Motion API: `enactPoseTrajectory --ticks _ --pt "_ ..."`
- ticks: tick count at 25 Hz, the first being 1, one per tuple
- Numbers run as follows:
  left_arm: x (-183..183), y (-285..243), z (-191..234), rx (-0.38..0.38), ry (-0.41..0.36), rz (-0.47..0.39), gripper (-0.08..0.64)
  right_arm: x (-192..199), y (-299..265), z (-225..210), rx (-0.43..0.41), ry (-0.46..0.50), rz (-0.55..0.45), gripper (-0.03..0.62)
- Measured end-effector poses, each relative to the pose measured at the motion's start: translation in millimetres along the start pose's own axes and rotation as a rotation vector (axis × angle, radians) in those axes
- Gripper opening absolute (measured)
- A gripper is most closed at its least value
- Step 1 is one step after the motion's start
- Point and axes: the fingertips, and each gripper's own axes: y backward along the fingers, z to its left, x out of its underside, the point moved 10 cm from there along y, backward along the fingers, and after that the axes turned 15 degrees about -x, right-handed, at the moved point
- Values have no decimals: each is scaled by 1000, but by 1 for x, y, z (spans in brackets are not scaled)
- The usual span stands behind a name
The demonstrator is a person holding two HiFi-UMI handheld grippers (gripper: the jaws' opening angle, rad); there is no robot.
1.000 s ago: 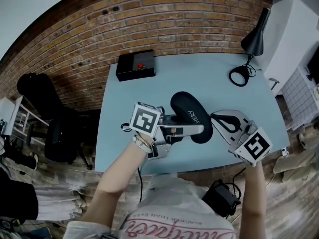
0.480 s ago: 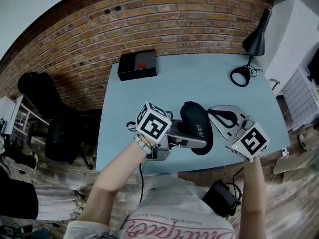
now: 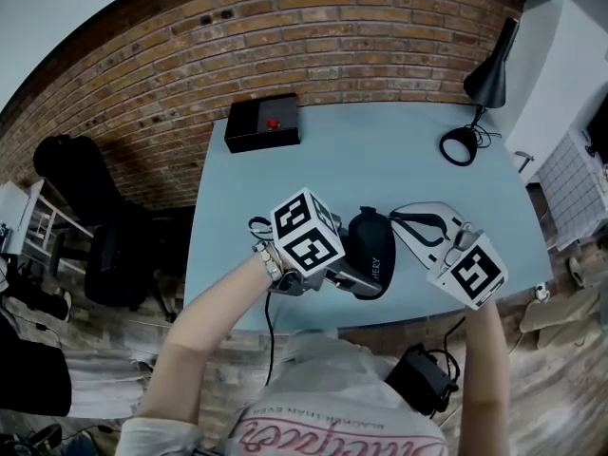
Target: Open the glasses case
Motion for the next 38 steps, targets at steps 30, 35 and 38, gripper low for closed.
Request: enactPoseTrajectory --ticks 30,35,38 --pt "-18 44 4 -215 20 -567 314 5 34 10 188 11 -153 20" --pt "-23 43 -2 -314 -136 -429 313 6 36 11 171 76 -18 19" --pt "-27 42 -5 -376 -219 -349 313 6 35 9 156 90 46 18"
